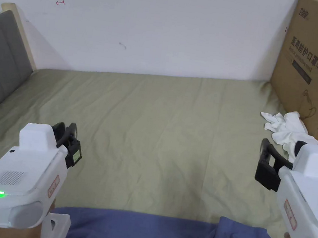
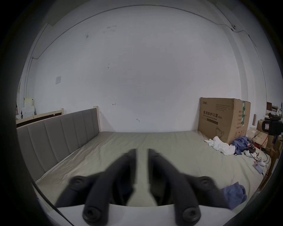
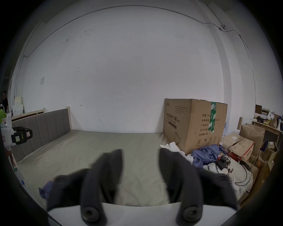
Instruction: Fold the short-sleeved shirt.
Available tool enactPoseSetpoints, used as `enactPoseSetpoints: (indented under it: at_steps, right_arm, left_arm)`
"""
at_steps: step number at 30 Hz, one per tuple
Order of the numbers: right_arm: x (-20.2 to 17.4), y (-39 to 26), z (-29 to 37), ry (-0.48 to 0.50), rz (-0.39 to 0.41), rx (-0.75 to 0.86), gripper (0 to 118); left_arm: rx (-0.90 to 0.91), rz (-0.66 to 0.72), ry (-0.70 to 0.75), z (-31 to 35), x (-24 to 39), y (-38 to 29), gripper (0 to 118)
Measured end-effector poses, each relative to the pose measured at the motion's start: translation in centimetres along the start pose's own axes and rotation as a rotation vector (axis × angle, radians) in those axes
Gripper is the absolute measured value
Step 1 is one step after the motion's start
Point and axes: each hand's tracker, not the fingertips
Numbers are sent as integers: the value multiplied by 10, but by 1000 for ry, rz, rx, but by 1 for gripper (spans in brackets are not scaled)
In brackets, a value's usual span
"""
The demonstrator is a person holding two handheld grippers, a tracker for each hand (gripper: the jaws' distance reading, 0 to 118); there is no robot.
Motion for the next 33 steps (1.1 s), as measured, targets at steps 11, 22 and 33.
enactPoseSetpoints:
  at_steps: [11, 22, 33]
  right_arm:
    - [-12, -3, -4, 2, 37, 27, 0]
    - [-16, -8, -15, 12, 38, -12, 0]
    - [-34, -26, -33, 5, 68, -104, 0]
  left_arm:
    - [-31, 10, -74, -8, -7, -4, 0]
    - [-525, 333, -343, -62, -110, -56, 0]
    - [-905, 516, -300, -88, -189, -154, 69]
